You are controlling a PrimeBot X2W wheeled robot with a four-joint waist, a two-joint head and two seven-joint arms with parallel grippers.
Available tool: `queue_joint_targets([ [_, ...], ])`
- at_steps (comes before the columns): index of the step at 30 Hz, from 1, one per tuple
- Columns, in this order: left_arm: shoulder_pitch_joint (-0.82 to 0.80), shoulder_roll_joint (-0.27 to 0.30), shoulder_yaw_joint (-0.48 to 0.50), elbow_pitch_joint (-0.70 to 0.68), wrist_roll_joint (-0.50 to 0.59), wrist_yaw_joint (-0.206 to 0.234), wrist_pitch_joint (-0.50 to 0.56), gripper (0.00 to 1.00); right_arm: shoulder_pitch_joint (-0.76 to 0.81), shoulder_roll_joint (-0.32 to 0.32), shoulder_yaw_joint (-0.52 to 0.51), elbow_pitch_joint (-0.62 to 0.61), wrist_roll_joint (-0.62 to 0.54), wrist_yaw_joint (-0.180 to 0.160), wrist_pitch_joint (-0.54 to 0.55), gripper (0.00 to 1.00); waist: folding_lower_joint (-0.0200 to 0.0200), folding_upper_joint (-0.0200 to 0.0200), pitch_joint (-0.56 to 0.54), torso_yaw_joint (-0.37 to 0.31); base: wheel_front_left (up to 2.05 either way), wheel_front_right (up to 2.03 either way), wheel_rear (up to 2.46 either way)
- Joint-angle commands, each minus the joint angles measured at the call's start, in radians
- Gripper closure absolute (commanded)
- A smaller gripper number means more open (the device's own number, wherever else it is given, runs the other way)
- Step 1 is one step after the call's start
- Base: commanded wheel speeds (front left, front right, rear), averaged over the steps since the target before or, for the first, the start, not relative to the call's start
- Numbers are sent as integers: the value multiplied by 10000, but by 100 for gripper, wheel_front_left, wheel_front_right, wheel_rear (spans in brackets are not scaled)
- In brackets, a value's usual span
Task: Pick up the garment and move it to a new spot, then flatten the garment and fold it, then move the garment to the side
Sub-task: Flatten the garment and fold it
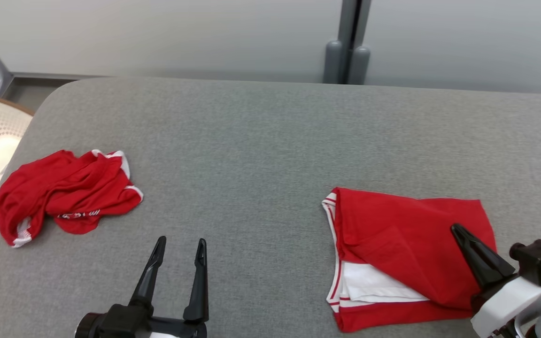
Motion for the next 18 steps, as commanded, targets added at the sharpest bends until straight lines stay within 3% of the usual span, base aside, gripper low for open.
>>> queue_joint_targets([
  [1, -154, 32, -24, -42, 49, -3, -14, 0, -177, -80, 158, 141, 23, -5, -44, 100, 0, -1, 119, 208, 0, 0, 0],
  [10, -589, 30, -733, -21, -184, 105, -14, 0, -1862, -1143, 2957, 1709, 1079, -5, -11, 100, 0, -1, 773, 1083, 0, 0, 0],
  [18, -872, 32, -922, -59, -299, 274, -14, 0, -2120, -1879, 5318, 732, 3343, -4, -10, 100, 0, -1, 1087, 1437, 0, 0, 0],
])
